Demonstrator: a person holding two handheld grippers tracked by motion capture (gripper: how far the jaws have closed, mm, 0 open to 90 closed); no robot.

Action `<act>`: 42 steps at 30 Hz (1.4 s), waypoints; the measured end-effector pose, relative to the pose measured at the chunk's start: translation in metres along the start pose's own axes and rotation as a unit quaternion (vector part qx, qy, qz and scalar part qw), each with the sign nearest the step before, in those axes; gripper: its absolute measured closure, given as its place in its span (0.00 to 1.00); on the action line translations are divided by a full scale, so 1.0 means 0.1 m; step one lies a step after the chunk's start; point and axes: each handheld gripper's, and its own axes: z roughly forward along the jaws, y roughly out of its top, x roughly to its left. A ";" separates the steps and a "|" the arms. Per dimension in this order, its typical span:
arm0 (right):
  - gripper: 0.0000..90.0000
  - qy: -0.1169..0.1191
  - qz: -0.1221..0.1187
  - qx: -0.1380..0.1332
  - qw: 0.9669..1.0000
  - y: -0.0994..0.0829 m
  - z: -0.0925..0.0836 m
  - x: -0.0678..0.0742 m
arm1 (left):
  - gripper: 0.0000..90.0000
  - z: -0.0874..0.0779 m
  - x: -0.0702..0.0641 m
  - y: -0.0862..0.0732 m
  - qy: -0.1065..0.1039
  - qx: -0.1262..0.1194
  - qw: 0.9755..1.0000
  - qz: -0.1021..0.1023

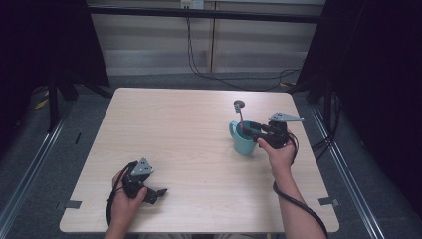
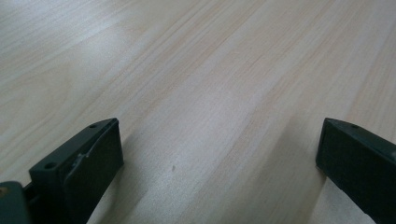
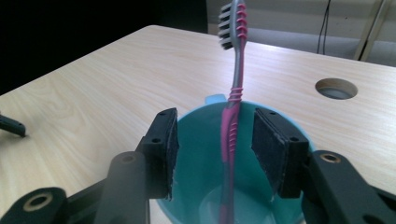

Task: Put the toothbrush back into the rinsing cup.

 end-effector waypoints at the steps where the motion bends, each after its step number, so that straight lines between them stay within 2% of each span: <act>1: 0.55 0.000 -0.001 0.003 1.000 0.00 0.00 0.01 | 0.00 0.00 0.00 0.00 0.000 0.000 1.000 0.000; 16: 0.38 -0.007 -0.007 0.029 1.000 0.09 -0.06 0.06 | 0.00 0.00 0.00 0.00 -0.001 0.000 1.000 0.000; 22: 0.34 -0.003 -0.006 0.041 0.999 0.08 -0.07 0.06 | 0.00 0.00 -0.01 0.00 0.000 -0.003 1.000 -0.004; 23: 0.34 -0.003 -0.005 0.042 0.999 0.08 -0.08 0.06 | 0.00 0.00 0.00 0.00 0.000 0.000 1.000 0.000; 35: 0.28 0.001 -0.002 0.043 0.999 0.13 -0.14 0.08 | 0.00 0.00 0.00 0.00 0.000 0.000 1.000 0.000; 42: 0.22 -0.001 -0.003 0.058 0.998 0.16 -0.15 0.11 | 0.00 0.00 0.00 0.00 0.000 0.000 1.000 0.000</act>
